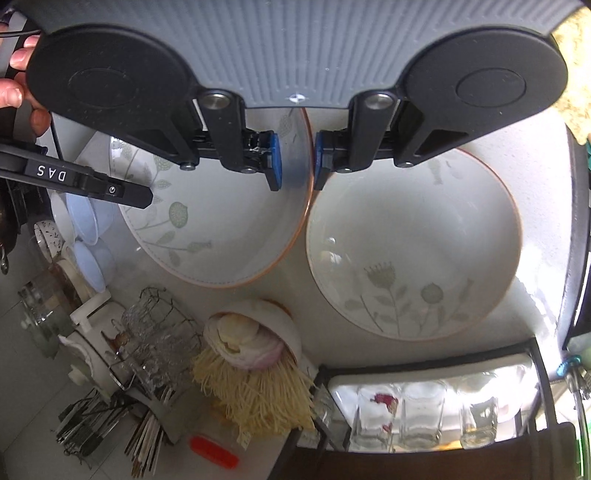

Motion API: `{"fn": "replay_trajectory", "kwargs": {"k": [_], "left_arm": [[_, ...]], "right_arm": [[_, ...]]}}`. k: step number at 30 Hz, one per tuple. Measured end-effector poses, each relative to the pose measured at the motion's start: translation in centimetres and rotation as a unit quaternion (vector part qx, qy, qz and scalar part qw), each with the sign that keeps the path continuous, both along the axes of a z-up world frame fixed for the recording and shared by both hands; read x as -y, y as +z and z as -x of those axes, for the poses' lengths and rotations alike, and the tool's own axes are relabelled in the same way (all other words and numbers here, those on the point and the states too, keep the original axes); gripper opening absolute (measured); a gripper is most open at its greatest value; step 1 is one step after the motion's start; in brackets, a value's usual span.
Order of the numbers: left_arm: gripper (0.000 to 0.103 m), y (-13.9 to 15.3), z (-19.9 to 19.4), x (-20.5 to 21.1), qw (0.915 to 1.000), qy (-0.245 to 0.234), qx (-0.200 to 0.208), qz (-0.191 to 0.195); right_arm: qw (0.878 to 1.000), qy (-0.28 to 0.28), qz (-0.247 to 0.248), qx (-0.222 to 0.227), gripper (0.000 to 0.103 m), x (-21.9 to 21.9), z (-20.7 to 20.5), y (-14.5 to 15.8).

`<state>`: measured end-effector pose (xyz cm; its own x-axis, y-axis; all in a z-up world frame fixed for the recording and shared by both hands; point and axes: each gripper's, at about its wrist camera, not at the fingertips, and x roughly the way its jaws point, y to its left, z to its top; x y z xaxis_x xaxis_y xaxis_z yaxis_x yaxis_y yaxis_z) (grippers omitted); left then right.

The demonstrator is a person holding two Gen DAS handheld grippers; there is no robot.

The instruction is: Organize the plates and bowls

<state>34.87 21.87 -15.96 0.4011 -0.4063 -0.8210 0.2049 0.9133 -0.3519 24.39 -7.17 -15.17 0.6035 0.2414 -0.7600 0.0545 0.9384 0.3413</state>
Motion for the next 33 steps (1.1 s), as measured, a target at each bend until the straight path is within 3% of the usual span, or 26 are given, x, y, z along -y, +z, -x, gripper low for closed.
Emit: {"fn": "replay_trajectory", "kwargs": {"k": [6,24,33], "left_arm": [[0.020,-1.7,-1.1,2.0,0.9995,-0.005,-0.028,-0.015],[0.026,-3.6,-3.7,4.9,0.9953,0.002,-0.076,-0.061],[0.030,-3.1,-4.2,5.5,0.9939,0.005,-0.078,-0.078]], "right_arm": [[1.000,0.006,0.016,-0.008,0.022,1.2,-0.8,-1.9],[0.997,0.031,0.068,0.020,0.022,1.0,-2.0,-3.4],[0.999,0.024,0.044,0.016,0.022,1.4,-2.2,-4.2]]}}
